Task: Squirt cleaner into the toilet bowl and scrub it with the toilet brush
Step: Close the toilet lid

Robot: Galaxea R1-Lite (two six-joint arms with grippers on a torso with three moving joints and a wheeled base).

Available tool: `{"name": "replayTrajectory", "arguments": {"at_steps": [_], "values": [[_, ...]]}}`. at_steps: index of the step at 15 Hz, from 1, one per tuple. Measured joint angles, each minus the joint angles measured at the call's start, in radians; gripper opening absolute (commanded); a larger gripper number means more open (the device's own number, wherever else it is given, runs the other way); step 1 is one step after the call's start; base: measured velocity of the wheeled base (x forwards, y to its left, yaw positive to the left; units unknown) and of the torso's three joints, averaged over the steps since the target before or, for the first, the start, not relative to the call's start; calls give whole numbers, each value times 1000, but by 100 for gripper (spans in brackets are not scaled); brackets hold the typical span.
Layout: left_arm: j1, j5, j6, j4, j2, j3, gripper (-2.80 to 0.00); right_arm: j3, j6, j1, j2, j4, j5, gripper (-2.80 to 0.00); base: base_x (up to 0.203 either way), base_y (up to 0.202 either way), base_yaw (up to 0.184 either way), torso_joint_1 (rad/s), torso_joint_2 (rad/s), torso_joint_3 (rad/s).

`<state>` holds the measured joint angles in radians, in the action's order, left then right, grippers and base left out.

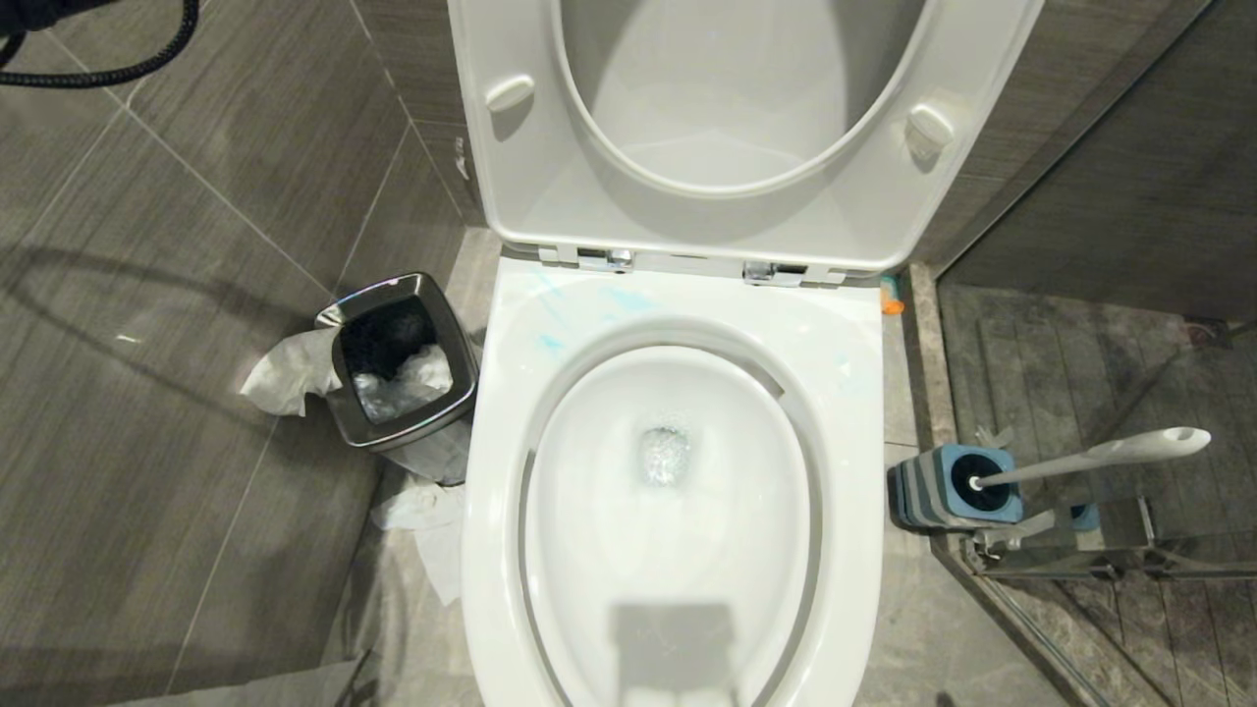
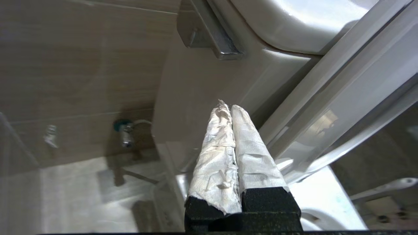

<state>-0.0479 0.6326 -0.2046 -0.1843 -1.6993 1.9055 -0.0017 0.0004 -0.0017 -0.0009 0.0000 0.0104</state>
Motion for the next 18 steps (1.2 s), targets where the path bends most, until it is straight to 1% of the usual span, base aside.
{"name": "replayTrajectory", "arguments": {"at_steps": [3,5,8,9,10,15,18], "values": [[-67,9,-40,-27,-24,4,-280,0,0,0,0,0,0,-280,0,0,0,0,0,0],[-107,17,-55,-118,-64,7,-280,0,0,0,0,0,0,-280,0,0,0,0,0,0],[-154,50,-117,-281,-134,7,-280,0,0,0,0,0,0,-280,0,0,0,0,0,0],[-160,52,-124,-323,-155,7,-280,0,0,0,0,0,0,-280,0,0,0,0,0,0],[-163,53,-125,-341,-169,9,-280,0,0,0,0,0,0,-280,0,0,0,0,0,0],[-166,51,-126,-347,-217,37,-280,0,0,0,0,0,0,-280,0,0,0,0,0,0],[-166,49,-140,-360,-231,39,-280,0,0,0,0,0,0,-280,0,0,0,0,0,0]]}}
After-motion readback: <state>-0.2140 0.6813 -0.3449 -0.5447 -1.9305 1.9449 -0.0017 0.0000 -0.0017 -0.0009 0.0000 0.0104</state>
